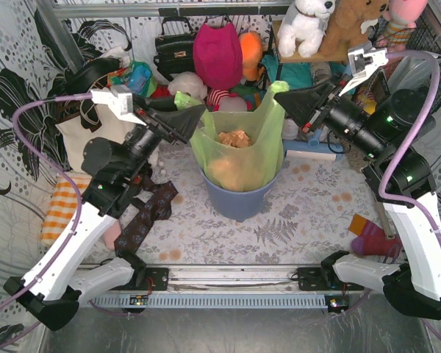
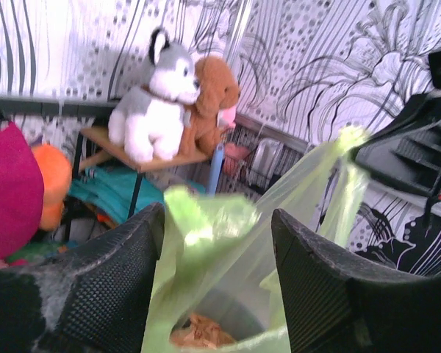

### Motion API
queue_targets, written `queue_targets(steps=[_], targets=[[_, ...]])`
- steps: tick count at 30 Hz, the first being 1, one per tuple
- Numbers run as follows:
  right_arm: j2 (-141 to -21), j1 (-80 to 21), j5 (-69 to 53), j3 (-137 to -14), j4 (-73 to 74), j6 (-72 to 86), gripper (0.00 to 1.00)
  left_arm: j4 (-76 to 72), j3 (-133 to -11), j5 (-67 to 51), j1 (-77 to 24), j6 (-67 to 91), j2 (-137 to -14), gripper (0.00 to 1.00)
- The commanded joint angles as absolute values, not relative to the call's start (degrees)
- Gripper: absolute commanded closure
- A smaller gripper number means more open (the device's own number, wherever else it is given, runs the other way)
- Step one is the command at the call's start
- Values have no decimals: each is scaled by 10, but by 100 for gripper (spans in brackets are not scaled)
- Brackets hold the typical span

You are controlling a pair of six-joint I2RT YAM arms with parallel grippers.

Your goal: Tie the trash bag

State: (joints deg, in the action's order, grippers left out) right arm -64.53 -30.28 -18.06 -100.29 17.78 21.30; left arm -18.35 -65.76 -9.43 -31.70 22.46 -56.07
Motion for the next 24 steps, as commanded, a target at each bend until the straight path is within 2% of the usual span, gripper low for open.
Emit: queue_targets(steps=[1, 3, 6, 7, 10, 12, 16, 24], targets=[[-641, -303, -215, -1004, 122, 187, 80, -160, -744, -138, -315, 186, -554, 30], [-634, -304, -217, -988, 113, 188, 70, -144, -782, -167, -315, 180, -559, 28], [-622, -303, -216, -966, 100, 193, 66, -145, -829, -225, -316, 198, -578, 28], [-617, -304, -215, -959, 94, 196, 67, -153, -838, -243, -316, 209, -585, 28], [-613, -304, -207, -950, 87, 199, 78, -175, -865, -292, -316, 242, -616, 27], [-616, -304, -202, -950, 89, 199, 80, -186, -879, -314, -320, 258, -640, 27], [-623, -303, -192, -957, 89, 198, 100, -197, -893, -321, -348, 262, -683, 27], [-635, -303, -236, -989, 80, 194, 100, -198, -914, -334, -383, 222, -770, 19]])
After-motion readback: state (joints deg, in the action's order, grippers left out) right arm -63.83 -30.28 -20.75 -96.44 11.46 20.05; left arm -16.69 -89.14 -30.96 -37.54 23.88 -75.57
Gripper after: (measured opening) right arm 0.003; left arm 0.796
